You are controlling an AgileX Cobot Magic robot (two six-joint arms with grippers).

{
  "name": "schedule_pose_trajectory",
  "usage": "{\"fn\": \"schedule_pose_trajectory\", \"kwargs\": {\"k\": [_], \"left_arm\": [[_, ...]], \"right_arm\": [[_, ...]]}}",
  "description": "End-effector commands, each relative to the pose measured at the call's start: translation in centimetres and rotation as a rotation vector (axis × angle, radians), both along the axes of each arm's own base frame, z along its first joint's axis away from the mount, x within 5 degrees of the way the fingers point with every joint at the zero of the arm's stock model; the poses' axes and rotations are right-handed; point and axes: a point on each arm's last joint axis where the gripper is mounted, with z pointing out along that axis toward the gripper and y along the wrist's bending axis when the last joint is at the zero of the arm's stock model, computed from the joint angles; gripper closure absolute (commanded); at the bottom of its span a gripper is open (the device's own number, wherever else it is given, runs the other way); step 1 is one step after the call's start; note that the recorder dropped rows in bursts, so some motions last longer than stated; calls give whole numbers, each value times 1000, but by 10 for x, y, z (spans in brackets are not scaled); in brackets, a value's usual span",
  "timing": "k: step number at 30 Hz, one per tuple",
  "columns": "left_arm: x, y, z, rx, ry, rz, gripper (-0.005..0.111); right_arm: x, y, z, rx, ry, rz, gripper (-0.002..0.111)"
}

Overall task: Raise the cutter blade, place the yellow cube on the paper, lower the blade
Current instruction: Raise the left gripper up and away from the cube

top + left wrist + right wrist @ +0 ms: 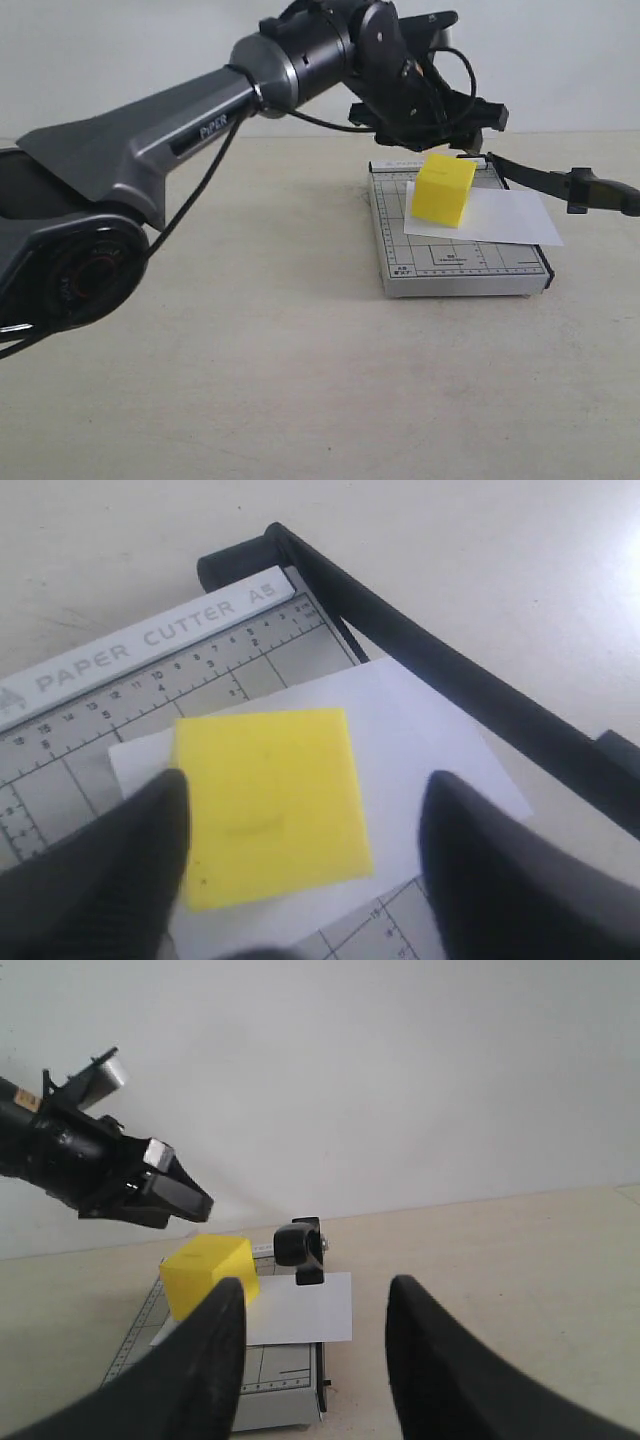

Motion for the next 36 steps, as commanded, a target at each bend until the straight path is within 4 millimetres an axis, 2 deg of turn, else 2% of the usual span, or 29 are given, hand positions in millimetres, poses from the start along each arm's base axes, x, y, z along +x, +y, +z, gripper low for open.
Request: {"fn": "schedule_pose_trajectory", "kwargs": {"k": [1, 3, 10, 16, 21, 36], "left_arm": [[-8, 17, 35, 81, -18, -61, 88], [-11, 24, 45, 113, -16, -90, 102], [-21, 45, 77, 182, 3, -101, 102], [-30, 48, 106, 131, -48, -104, 102], [-37, 51, 118, 132, -56, -118, 102], [-71, 38, 148, -185, 195, -258, 102]], "right_arm": [[0, 0, -1, -4, 0, -1, 65], [0, 0, -1, -4, 0, -1, 65], [0, 0, -1, -4, 0, -1, 65], [0, 0, -1, -4, 0, -1, 65], [0, 0, -1, -4, 0, -1, 65], [0, 0, -1, -4, 0, -1, 65]]}}
